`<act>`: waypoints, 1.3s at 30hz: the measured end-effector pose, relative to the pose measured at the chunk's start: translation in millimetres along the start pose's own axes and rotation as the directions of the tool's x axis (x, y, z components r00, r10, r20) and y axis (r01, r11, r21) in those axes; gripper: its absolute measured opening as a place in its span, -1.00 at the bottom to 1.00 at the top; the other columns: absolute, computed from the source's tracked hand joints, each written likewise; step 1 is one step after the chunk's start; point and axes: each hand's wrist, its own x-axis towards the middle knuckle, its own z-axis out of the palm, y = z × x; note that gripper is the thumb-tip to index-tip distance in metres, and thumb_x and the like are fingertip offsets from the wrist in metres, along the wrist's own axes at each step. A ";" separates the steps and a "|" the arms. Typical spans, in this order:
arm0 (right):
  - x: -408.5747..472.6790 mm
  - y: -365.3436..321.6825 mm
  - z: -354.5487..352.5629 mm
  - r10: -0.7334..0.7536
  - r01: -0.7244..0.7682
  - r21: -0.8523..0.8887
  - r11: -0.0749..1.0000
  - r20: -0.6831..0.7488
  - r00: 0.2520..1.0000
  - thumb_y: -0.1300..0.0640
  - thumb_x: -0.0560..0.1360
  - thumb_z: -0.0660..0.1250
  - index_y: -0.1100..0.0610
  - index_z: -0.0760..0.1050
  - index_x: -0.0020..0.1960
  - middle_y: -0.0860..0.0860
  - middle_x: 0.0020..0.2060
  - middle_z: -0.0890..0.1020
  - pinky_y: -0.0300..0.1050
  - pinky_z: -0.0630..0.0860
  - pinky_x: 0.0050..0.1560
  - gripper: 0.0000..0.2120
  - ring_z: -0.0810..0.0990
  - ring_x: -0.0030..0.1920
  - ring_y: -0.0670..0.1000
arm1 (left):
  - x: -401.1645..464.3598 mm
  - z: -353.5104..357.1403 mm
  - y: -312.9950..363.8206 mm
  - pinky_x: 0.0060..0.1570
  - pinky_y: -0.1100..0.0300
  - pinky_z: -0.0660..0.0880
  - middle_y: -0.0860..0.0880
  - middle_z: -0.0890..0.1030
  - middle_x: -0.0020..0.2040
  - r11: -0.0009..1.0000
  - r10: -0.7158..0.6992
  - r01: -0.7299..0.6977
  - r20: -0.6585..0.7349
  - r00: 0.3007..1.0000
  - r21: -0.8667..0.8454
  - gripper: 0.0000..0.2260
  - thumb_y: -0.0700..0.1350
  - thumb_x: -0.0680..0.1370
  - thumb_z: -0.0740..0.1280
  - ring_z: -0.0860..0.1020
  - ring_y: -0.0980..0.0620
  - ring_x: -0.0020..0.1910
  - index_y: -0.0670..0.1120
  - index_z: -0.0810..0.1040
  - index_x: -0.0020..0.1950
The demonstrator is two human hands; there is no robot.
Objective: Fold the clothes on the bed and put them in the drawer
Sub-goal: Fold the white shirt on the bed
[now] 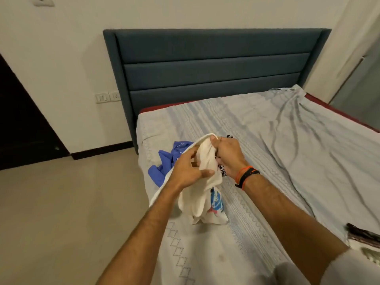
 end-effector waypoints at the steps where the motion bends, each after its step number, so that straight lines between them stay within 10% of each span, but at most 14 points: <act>1: 0.0 -11.2 1.7 0.015 -0.015 0.048 0.999 -0.002 1.000 0.13 0.60 0.31 0.22 0.57 -0.22 0.15 -0.28 0.63 0.13 0.57 -0.14 -0.74 0.58 -0.21 0.13 | 0.3 -1.6 10.8 0.04 0.30 0.49 0.04 0.57 0.24 0.996 -0.005 0.007 -0.025 1.000 0.094 -0.26 -0.10 0.33 0.62 0.55 0.05 0.18 -0.03 0.39 0.45; 8: -4.2 -83.4 -5.9 0.070 -0.081 0.421 0.904 0.041 0.997 0.36 0.61 0.22 0.38 0.53 0.15 0.18 -0.05 0.64 -0.08 0.64 -0.03 -0.82 0.64 -0.08 0.06 | 1.6 -14.1 84.4 0.12 0.04 0.53 -0.05 0.63 0.14 0.906 0.074 0.025 -0.216 0.974 0.423 -0.60 -0.09 0.48 0.47 0.59 -0.08 0.10 -0.14 0.54 0.28; 12: -6.0 -101.7 -19.1 0.002 -0.069 0.534 0.843 0.127 0.992 0.37 0.61 0.21 0.35 0.44 0.32 0.17 0.08 0.62 -0.11 0.65 0.00 -0.71 0.65 0.01 0.06 | 6.1 -17.2 109.4 -0.24 0.16 0.39 -0.13 0.67 -0.13 0.861 0.093 0.051 -0.255 0.962 0.505 -0.80 -0.14 0.60 0.27 0.57 -0.11 -0.15 -0.18 0.67 -0.02; 20: -26.7 -104.0 -49.6 -0.143 0.146 0.008 0.989 0.281 0.949 0.09 0.48 0.48 0.08 0.55 0.25 -0.02 0.09 0.69 -0.18 0.58 0.07 -0.64 0.66 0.09 -0.08 | 9.3 -21.0 152.1 -0.14 0.05 0.59 -0.03 0.67 -0.06 0.968 -0.172 0.132 -0.179 0.969 -0.212 -0.78 0.06 0.65 0.23 0.63 -0.03 -0.07 -0.04 0.58 0.07; 25: -39.3 -95.1 -43.2 -0.262 0.284 -0.340 0.897 0.110 0.959 -0.16 0.16 0.66 0.01 0.42 0.31 -0.09 0.21 0.53 -0.14 0.55 0.14 -0.18 0.54 0.15 -0.12 | 13.2 -24.2 164.8 -0.04 -0.06 0.64 -0.13 0.66 0.03 0.897 -0.253 0.191 -0.111 0.961 -0.398 -0.72 0.03 0.64 0.26 0.64 -0.12 0.00 -0.15 0.53 0.20; 30: -70.6 -94.6 -32.6 -0.350 0.337 -0.483 0.808 0.067 0.934 -0.28 0.19 0.60 0.05 0.48 -0.01 -0.11 -0.15 0.59 -0.38 0.42 -0.26 -0.41 0.57 -0.17 -0.15 | 5.3 -17.7 171.1 -0.10 0.05 0.63 -0.10 0.66 -0.02 0.839 -0.193 0.126 -0.073 0.978 -0.530 -0.88 -0.12 0.64 0.29 0.66 -0.09 0.00 -0.13 0.54 0.12; 39: -112.1 -119.7 -71.0 -0.373 0.257 -0.650 0.715 -0.043 0.927 0.22 0.39 0.36 0.11 0.64 -0.14 0.02 -0.26 0.67 -0.19 0.41 -0.32 -0.90 0.60 -0.22 0.03 | -47.2 -17.6 183.4 -0.09 0.00 0.66 -0.11 0.66 0.13 0.868 -0.121 0.095 -0.022 0.992 -0.487 -0.66 -0.39 0.54 0.34 0.66 -0.10 0.06 -0.08 0.50 0.26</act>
